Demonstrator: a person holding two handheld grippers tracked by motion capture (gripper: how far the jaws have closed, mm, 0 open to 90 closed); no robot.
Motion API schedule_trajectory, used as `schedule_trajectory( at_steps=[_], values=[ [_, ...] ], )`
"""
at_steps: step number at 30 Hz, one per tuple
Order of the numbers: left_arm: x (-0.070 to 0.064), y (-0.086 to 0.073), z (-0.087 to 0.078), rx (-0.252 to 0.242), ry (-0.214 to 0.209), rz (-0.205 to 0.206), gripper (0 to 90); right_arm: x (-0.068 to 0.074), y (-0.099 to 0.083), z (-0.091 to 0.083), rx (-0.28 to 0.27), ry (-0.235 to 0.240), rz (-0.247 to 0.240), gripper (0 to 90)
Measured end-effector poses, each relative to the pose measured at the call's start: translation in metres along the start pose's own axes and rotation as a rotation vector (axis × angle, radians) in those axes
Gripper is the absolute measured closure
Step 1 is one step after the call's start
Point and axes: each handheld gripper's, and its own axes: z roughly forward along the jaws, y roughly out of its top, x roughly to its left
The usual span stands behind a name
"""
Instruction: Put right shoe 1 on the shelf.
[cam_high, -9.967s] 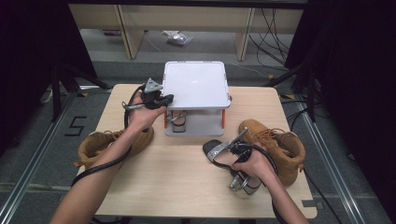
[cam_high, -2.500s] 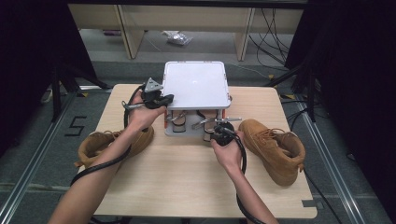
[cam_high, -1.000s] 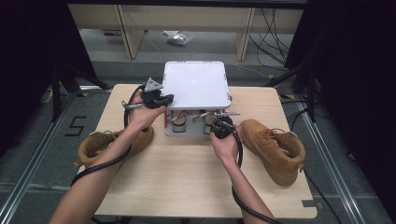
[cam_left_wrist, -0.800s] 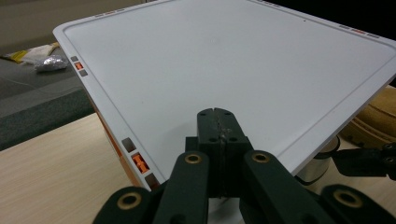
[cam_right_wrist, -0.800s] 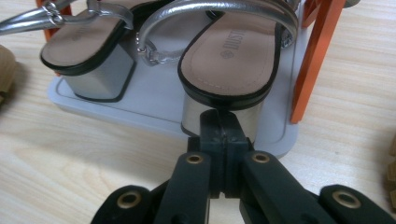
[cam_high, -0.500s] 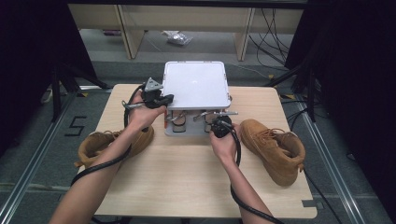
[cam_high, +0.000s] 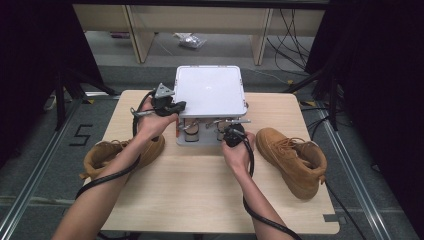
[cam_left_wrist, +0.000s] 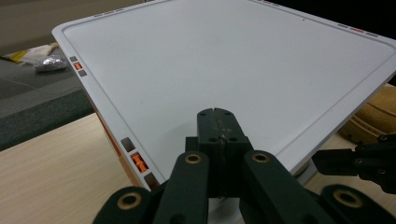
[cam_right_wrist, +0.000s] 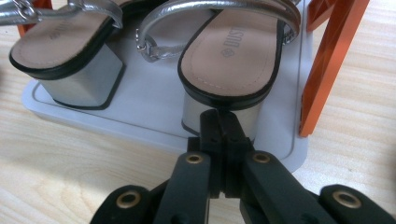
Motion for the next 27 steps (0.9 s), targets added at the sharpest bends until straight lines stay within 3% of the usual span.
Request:
schedule_trajectory(
  at_steps=[4, 7, 10, 13, 18, 20, 25, 27],
  values=[
    [0.000, 0.000, 0.000, 0.000, 0.002, 0.002, 89.6, -0.002, -0.002, 0.003, 0.006, 0.002, -0.020, 90.0],
    [0.000, 0.000, 0.000, 0.001, 0.003, 0.003, 89.6, 0.000, -0.002, 0.003, 0.009, 0.005, 0.000, 90.0],
    [0.000, 0.000, 0.000, 0.002, 0.003, 0.003, 89.6, -0.002, -0.002, 0.003, 0.006, 0.007, -0.025, 89.0],
    [0.000, 0.000, 0.000, -0.001, 0.002, 0.001, 89.6, -0.001, -0.002, 0.003, 0.009, 0.011, -0.004, 87.7],
    [0.000, 0.001, 0.000, 0.009, 0.005, 0.009, 89.5, 0.000, -0.002, -0.001, 0.011, 0.028, -0.041, 78.1],
    [0.000, 0.001, 0.000, 0.010, 0.001, 0.011, 89.5, 0.004, -0.002, -0.010, 0.026, 0.041, -0.032, 73.4],
    [0.000, 0.002, 0.000, 0.012, 0.001, 0.009, 89.3, 0.003, -0.008, -0.025, 0.033, 0.060, -0.075, 62.5],
    [0.000, 0.003, -0.001, 0.019, 0.012, 0.014, 87.1, 0.001, -0.011, -0.032, 0.043, 0.076, -0.069, 58.4]
  ],
)
